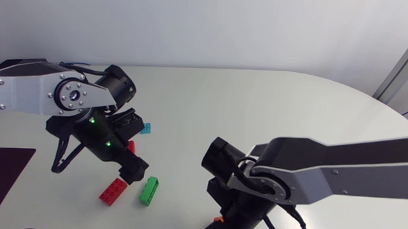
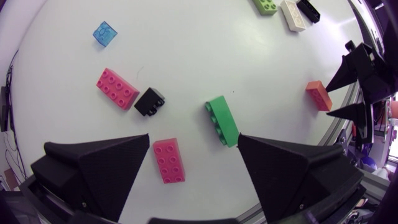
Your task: Sort duplo bricks by size, large to the right and small to the left
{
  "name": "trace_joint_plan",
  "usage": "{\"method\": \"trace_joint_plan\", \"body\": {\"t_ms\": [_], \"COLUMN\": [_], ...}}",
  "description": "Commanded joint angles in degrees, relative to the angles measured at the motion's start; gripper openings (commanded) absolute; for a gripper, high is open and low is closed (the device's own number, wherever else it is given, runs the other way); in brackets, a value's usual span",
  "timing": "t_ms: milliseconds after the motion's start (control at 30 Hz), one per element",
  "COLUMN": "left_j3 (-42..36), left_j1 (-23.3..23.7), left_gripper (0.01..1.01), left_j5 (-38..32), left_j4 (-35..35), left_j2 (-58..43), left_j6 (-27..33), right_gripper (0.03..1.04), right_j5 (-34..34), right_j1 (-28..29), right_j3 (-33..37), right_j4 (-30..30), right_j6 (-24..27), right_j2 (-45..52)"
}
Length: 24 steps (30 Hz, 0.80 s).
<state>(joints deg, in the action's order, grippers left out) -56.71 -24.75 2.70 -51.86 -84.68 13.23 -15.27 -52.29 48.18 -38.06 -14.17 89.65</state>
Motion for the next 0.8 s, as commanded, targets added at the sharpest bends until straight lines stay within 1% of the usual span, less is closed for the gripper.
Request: {"method": "trace_joint_plan", "body": {"t_ms": [0,33,100,233,300,433,500,533,567,600,667,700,733,767], "left_j3": [2.2,2.7,3.4,4.5,4.9,5.5,5.7,5.7,5.6,5.6,5.4,5.3,5.2,5.2], "left_j1": [-0.2,-0.6,-2.1,-2.7,-2.8,-4.3,-5.0,-5.0,-5.0,-5.0,-5.0,-5.1,-5.1,-5.3], "left_gripper": [0.985,0.985,0.985,0.985,0.985,0.985,0.985,0.985,0.985,0.985,0.985,0.985,0.985,0.985], "left_j5": [0.5,0.8,0.9,1.0,1.1,1.1,1.1,1.2,1.2,1.3,1.3,1.3,1.3,1.3], "left_j4": [-1.5,-1.7,-2.3,-2.3,-2.3,-2.1,-2.0,-1.8,-1.8,-2.0,-2.0,-2.0,-2.0,-2.1], "left_j2": [2.5,2.9,2.9,2.7,2.4,1.9,1.9,1.9,2.0,2.1,2.2,2.2,2.3,2.3], "left_j6": [2.1,2.1,2.1,2.1,2.2,2.2,2.2,2.2,2.2,2.2,2.2,2.2,2.2,2.2], "right_gripper": [0.1,0.04,0.05,0.04,0.04,0.05,0.04,0.05,0.16,0.31,0.7,0.88,0.98,1.0], "right_j5": [-0.7,-0.7,-0.7,-0.7,-0.6,-0.5,-0.6,-0.7,-0.6,-0.6,-0.5,-0.5,-0.5,-0.5], "right_j1": [0.6,0.6,0.4,1.2,3.7,11.2,13.1,13.1,12.4,11.4,9.3,8.7,7.9,7.3], "right_j3": [0.3,0.2,-0.2,-0.5,-0.3,1.7,2.3,2.2,2.1,2.2,2.9,3.4,4.0,4.4], "right_j4": [1.3,1.6,1.6,1.5,1.2,-1.3,-2.5,-2.6,-3.1,-3.9,-5.6,-6.6,-7.8,-8.7], "right_j6": [-1.6,-1.6,-1.6,-1.7,-1.0,2.3,4.0,4.2,4.2,3.8,2.5,1.5,0.7,-0.1], "right_j2": [1.6,1.9,2.5,2.4,1.8,0.0,-1.0,-1.4,-2.0,-2.4,-2.6,-2.5,-2.3,-1.9]}}
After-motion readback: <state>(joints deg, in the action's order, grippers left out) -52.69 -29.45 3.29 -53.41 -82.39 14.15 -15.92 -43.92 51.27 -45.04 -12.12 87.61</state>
